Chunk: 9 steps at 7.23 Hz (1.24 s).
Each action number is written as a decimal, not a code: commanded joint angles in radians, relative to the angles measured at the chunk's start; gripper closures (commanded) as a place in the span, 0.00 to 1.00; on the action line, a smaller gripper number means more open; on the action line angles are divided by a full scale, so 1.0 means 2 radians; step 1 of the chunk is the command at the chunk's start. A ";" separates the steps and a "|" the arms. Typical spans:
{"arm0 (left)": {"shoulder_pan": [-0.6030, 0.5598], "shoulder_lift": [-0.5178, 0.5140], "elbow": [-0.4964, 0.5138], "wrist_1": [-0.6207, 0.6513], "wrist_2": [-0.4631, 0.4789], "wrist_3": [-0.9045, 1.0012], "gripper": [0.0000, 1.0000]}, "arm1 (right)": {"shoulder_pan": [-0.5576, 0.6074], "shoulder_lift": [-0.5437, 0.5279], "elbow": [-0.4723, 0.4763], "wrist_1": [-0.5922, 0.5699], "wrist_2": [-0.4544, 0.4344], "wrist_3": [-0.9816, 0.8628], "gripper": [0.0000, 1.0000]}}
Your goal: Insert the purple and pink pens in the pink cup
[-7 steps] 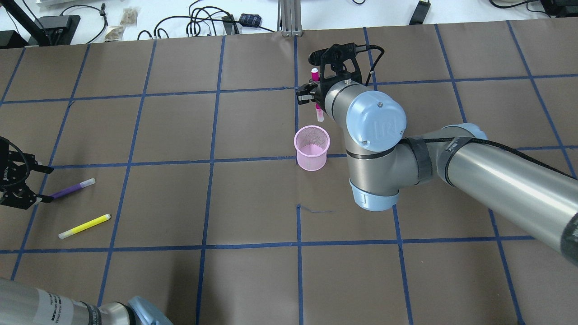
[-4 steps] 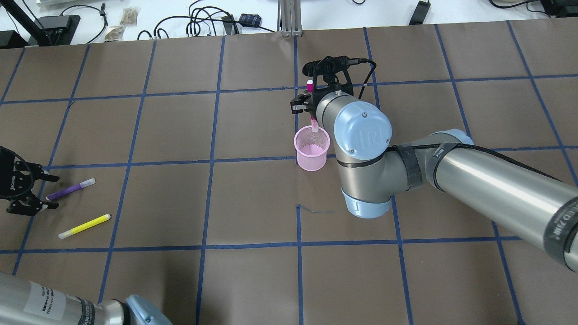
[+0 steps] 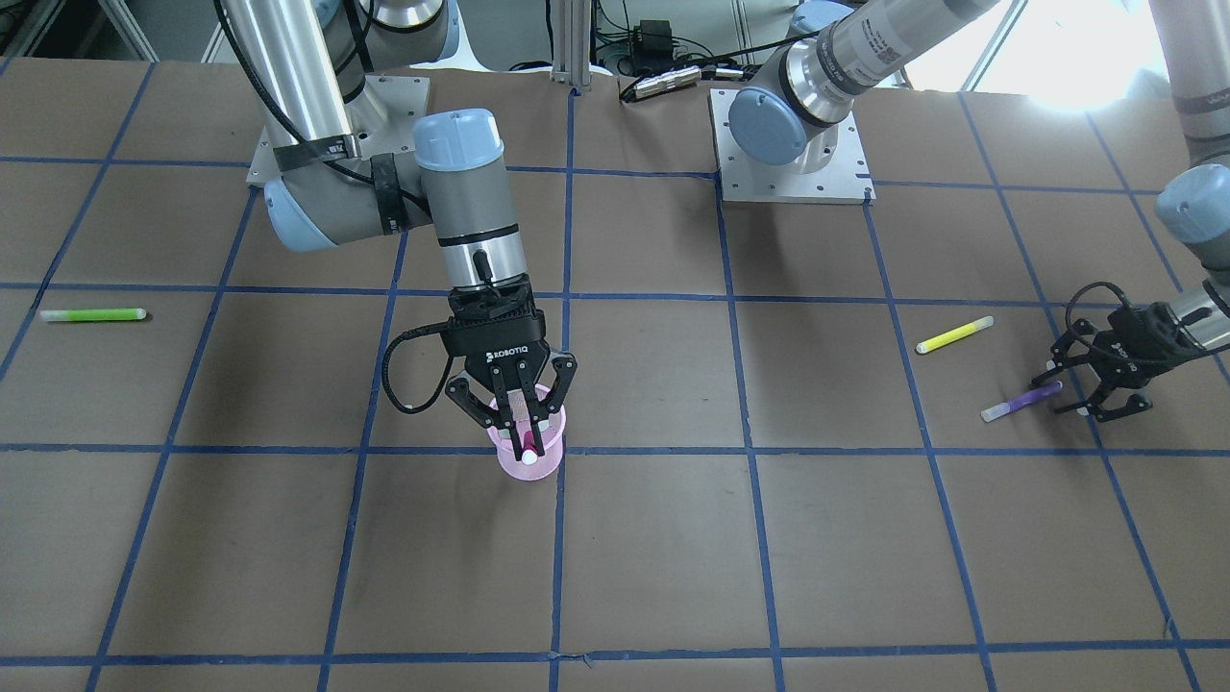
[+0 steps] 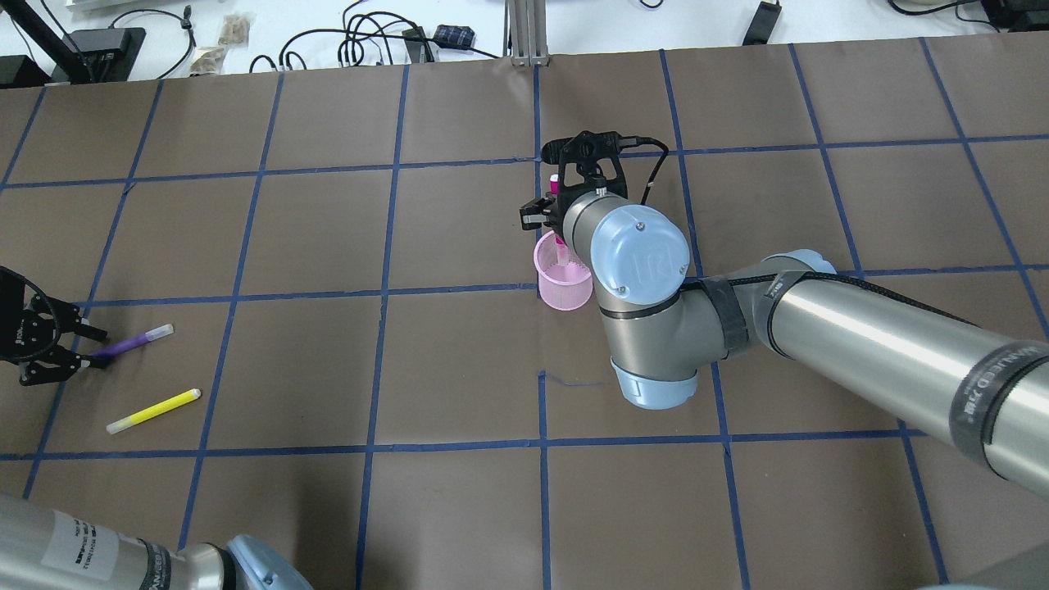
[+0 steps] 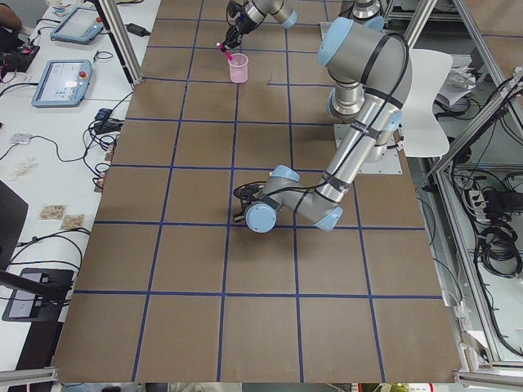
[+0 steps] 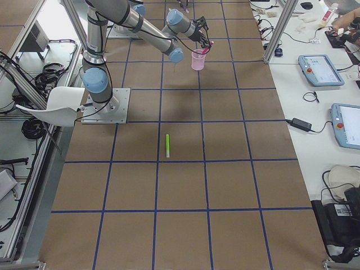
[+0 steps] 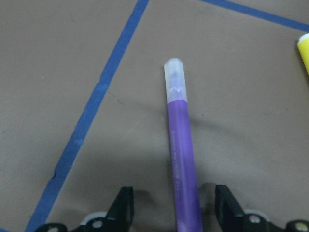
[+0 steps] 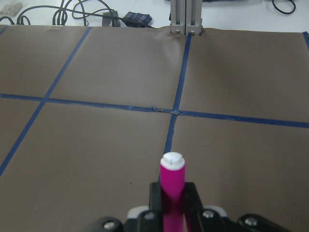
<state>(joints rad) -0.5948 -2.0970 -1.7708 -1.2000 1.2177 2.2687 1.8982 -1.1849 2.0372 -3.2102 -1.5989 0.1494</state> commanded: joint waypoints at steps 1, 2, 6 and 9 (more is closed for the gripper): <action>0.000 0.002 0.001 -0.001 0.000 0.001 1.00 | 0.000 0.000 0.011 0.004 -0.001 -0.003 0.79; -0.001 0.007 0.001 -0.001 -0.001 0.001 1.00 | -0.001 0.000 0.011 0.010 -0.001 0.000 0.48; -0.025 0.041 0.023 -0.041 -0.001 -0.037 1.00 | -0.031 -0.037 -0.024 0.113 0.002 0.000 0.09; -0.090 0.113 0.041 -0.108 0.001 -0.138 1.00 | -0.111 -0.066 -0.238 0.501 0.029 -0.027 0.05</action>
<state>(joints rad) -0.7105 -1.9393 -1.7012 -1.3537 1.2181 2.0858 1.7425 -1.3088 1.7510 -2.5440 -1.5580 0.1286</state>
